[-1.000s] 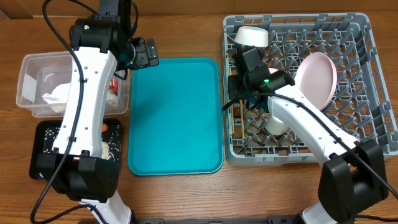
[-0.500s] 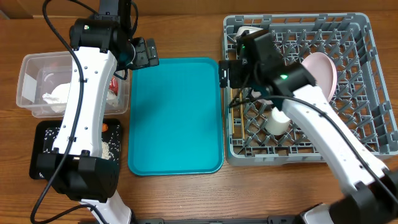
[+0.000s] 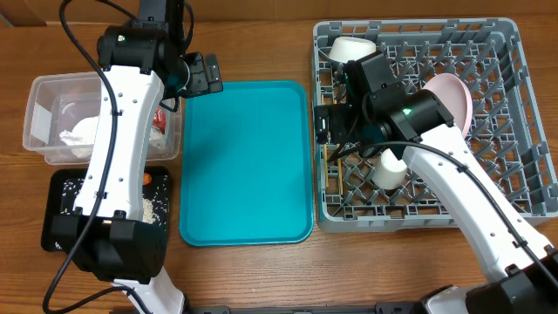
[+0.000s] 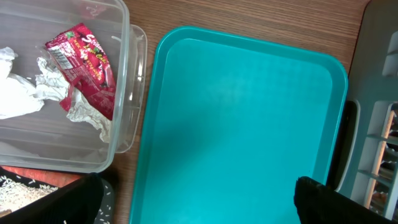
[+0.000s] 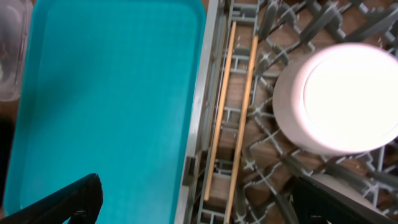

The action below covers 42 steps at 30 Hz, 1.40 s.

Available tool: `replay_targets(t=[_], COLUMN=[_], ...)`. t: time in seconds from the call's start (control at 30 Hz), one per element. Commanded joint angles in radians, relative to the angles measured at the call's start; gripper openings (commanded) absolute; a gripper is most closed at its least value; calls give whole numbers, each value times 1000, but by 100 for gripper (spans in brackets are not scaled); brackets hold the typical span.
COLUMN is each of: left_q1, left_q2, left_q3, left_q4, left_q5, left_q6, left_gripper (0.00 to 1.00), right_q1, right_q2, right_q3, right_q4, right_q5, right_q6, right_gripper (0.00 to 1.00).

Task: Sort waste into correct bins and load items into the dishwasher
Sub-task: 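Open the right gripper and lift it out of the rack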

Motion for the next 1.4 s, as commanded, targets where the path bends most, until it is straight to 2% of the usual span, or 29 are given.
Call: replay_targets(t=[0.0,0.23,0.43,0.6,0.87,1.1,1.37], left_q1=[6,6,6,6,6,6,6], left_q2=[3,3,3,3,3,3,3], left_q3=[-5,-5,-5,-5,-5,-5,-5], left_q4=[2,2,2,2,2,2,2], left_q5=[8,8,8,8,8,8,8], left_q6=[-3,-3,-3,-3,-3,-3,-3], left_gripper=[100,100,100,100,100,100,100], right_q1=[2,1,1,1,1,-27,-68], right_q2=[-5,-19,-129,-296,-571,-858,-1076], right_q3=[13,13,13,13,-14,-148,-344], right_q4=[11,153,266,338,342,294,304], right_q5=[-34,-17,-11,65,193,215,237], right_q6=[-3,-3,-3,-3,-3,-3,2], right_gripper=[100,100,100,100,100,100,100])
